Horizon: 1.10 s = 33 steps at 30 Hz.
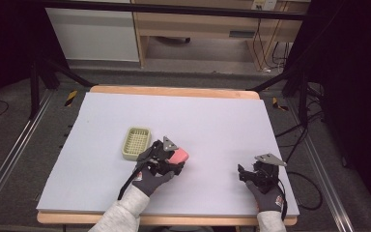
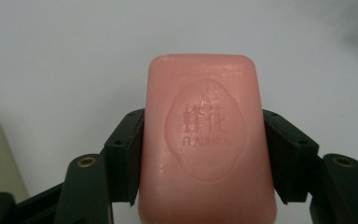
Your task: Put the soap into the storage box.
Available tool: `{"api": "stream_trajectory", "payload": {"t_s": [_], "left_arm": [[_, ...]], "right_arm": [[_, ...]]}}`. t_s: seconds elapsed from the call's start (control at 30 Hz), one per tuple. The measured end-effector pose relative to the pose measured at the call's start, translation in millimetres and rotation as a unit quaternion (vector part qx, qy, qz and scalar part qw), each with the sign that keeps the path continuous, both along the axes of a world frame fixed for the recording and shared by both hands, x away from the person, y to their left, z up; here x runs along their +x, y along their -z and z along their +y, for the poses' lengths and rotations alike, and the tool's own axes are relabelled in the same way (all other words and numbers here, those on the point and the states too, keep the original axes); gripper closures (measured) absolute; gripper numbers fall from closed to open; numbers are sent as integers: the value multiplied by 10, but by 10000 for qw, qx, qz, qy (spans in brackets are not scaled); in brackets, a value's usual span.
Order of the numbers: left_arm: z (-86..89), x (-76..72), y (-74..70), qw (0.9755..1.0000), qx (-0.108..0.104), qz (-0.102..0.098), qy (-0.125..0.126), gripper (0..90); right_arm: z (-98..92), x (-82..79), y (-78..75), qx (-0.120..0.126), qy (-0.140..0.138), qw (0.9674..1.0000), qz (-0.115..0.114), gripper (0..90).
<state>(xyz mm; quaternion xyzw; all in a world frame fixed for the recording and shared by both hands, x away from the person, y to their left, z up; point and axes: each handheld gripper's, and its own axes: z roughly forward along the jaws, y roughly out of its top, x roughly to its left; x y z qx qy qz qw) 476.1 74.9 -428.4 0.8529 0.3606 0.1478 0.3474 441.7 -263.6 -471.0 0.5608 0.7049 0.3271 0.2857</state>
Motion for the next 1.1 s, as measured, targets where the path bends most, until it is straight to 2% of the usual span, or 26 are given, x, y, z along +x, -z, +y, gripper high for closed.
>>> {"api": "stream_trajectory", "payload": {"t_s": [0.53,0.9,1.1], "left_arm": [[374,-78,-161,9996,-66,-153,-207,372],[593,-36,-227,9987,-187,-212,-420,372],[714,11,-270,9972,-286,-280,-632,372]], "right_arm": [[8,4,3,-41,7,10000,2,151],[9,-1,-1,-44,-54,10000,-24,150],[26,1,2,-86,-86,9999,-32,150]]}}
